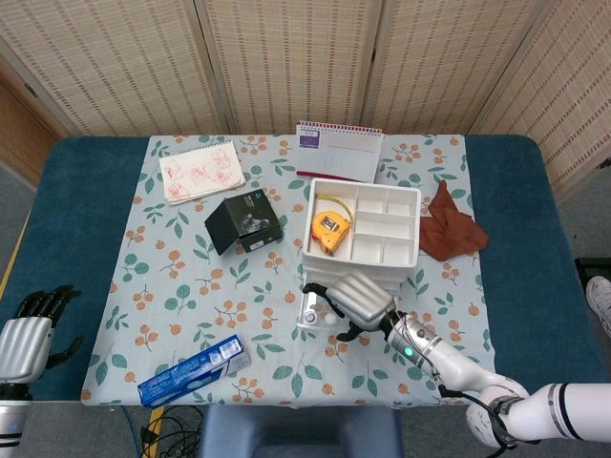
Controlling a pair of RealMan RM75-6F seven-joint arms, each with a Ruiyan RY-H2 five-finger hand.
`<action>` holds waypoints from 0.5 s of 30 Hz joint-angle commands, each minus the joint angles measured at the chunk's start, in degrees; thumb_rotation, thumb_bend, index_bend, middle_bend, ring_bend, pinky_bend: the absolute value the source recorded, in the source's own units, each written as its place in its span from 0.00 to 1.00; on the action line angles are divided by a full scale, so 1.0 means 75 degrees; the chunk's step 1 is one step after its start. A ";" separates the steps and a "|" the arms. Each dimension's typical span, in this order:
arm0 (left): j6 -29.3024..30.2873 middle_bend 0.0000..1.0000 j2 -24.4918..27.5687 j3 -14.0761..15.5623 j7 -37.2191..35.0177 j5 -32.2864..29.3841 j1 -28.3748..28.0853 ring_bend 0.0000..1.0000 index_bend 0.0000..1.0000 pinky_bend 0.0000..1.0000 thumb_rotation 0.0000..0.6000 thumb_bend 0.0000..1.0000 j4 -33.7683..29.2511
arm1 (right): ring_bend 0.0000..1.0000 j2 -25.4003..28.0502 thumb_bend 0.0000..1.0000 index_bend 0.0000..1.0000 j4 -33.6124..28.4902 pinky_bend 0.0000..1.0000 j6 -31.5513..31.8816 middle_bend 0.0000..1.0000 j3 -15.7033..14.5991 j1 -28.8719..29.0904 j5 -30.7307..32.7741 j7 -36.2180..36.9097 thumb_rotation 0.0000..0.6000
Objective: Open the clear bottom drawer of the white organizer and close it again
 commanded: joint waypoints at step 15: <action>0.0026 0.19 0.0029 0.0009 -0.0011 0.0013 0.0032 0.21 0.22 0.15 1.00 0.24 -0.0014 | 1.00 0.0341 0.05 0.30 0.0404 1.00 -0.0448 0.90 -0.0316 0.0601 -0.0276 -0.2282 1.00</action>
